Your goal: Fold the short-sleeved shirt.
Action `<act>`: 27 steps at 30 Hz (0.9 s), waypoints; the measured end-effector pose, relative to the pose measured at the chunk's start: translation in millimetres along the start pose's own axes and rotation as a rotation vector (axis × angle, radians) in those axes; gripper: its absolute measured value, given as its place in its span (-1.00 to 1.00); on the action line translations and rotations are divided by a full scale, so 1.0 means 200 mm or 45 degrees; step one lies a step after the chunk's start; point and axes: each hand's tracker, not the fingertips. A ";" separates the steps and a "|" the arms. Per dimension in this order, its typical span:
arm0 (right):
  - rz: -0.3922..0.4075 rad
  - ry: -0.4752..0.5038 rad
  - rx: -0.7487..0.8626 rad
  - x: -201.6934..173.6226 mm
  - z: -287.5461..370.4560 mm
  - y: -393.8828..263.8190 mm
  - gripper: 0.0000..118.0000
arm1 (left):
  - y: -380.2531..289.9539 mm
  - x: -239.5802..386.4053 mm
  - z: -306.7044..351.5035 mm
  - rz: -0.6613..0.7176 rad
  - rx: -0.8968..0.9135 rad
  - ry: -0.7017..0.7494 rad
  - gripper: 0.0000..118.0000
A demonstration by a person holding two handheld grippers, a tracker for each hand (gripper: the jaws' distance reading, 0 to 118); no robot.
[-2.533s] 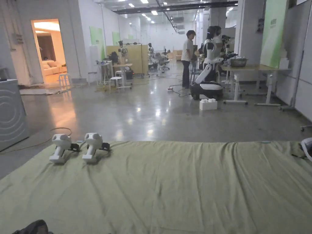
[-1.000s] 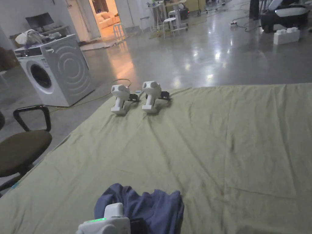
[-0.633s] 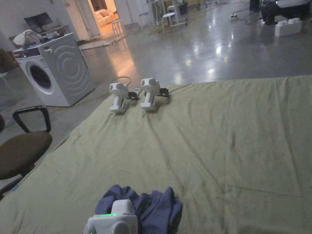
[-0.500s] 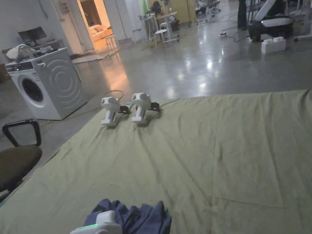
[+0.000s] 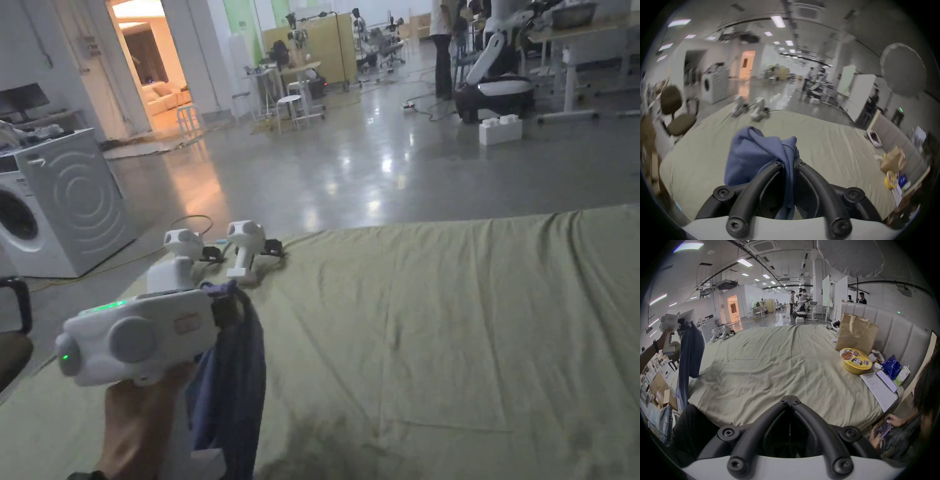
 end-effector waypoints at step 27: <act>-0.168 0.035 0.095 -0.06 0.13 -0.03 -0.96 | -1.17 1.54 0.23 -0.655 -0.210 -0.856 0.54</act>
